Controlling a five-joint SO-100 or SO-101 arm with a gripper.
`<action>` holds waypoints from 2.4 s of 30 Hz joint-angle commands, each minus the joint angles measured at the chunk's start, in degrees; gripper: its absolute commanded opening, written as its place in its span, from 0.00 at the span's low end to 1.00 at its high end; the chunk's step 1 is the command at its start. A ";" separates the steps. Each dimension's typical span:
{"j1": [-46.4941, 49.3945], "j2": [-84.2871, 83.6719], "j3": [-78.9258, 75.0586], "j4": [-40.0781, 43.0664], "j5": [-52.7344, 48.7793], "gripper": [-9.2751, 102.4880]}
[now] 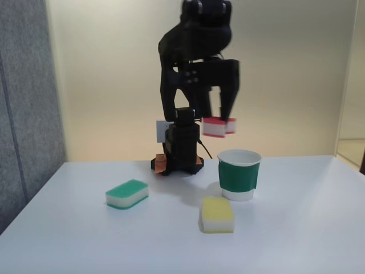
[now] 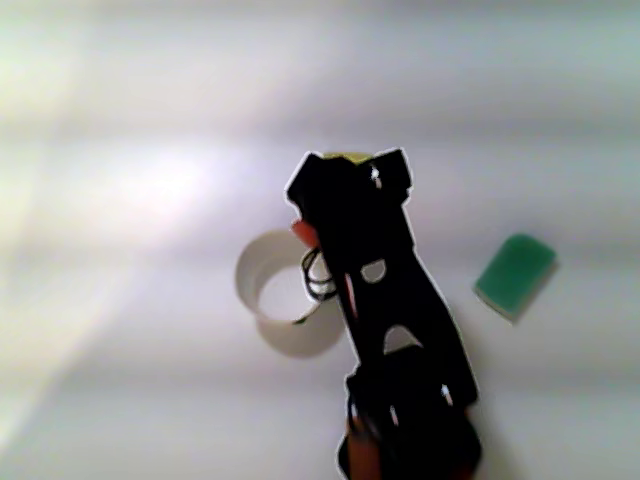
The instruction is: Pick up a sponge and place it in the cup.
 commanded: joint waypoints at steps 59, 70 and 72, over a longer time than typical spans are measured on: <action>4.31 31.11 20.13 -21.01 23.91 0.08; 22.24 39.29 29.18 -33.66 27.69 0.08; 25.05 41.22 32.61 -37.09 27.86 0.08</action>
